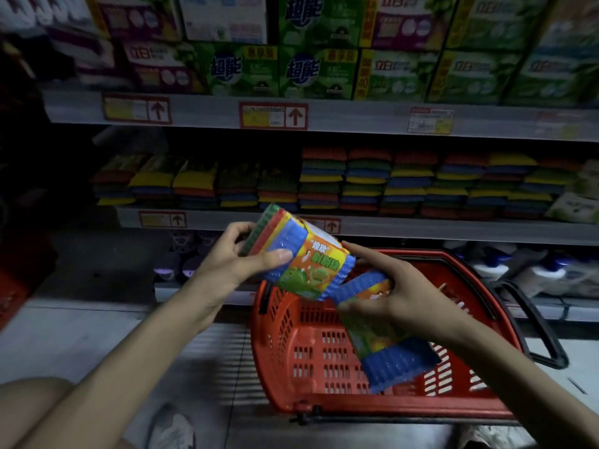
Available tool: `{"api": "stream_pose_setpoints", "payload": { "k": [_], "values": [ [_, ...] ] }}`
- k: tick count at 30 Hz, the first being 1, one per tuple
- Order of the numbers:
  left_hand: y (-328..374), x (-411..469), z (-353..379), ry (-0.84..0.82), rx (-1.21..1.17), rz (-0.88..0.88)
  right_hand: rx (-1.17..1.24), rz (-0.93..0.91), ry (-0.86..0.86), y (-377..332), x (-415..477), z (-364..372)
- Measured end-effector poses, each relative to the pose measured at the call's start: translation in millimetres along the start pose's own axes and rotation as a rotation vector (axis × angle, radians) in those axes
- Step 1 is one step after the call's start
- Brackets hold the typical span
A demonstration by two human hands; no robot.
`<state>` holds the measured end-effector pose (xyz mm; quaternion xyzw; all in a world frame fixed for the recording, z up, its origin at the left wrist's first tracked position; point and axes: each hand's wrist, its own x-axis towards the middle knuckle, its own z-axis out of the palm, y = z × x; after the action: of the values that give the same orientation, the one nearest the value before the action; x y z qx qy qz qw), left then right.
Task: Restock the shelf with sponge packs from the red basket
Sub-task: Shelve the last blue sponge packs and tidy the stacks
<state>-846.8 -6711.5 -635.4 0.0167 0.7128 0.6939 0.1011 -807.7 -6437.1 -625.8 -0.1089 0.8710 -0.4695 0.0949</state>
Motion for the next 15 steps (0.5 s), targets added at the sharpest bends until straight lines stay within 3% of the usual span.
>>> {"api": "stream_pose_setpoints", "payload": {
  "k": [6,8,15],
  "values": [
    [-1.5,5.0,16.5,0.253,-0.17,-0.031,-0.024,-0.02,-0.007,-5.7,-9.3,-4.1],
    [0.9,7.1,18.8,0.295,-0.234,-0.056,-0.078,-0.029,-0.01,-7.5,-10.4,-9.1],
    [1.7,14.9,26.4,0.357,-0.326,-0.146,0.079,-0.034,-0.097,-18.1,-1.5,0.2]
  ]
}}
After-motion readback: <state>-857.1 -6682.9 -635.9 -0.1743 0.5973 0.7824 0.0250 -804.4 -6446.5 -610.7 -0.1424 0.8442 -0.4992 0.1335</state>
